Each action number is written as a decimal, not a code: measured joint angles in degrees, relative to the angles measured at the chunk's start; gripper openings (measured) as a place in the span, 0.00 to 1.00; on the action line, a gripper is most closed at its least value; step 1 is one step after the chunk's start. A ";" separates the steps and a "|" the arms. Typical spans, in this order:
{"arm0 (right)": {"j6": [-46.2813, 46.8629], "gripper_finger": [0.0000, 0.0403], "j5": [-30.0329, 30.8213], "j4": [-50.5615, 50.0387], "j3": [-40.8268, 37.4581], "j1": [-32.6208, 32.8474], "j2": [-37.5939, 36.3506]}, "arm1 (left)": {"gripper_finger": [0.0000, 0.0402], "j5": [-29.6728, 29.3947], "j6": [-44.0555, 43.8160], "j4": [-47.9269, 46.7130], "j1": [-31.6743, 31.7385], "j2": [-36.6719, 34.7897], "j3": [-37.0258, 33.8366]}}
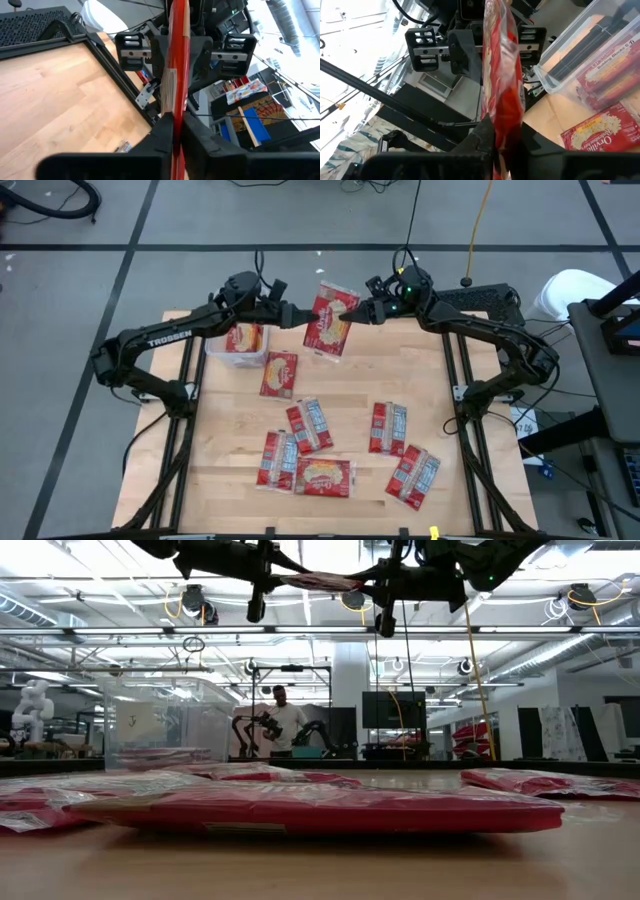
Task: Sort popcorn bags into baskets
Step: Put the red popcorn bag into the transparent container
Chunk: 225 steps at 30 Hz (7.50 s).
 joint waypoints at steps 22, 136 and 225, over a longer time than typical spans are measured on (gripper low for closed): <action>-1.68 0.35 -1.41 -3.11 0.02 -4.20 -0.01 | 0.03 -2.27 5.72 -27.38 15.04 -10.03 0.03; -5.97 0.32 24.76 -46.59 0.02 8.64 -11.01 | 0.24 -12.60 15.57 -22.31 3.45 -6.60 -8.49; 34.91 0.00 54.17 -17.01 -30.10 41.29 -6.54 | 0.24 -31.59 21.70 -19.67 -32.09 -1.94 -8.36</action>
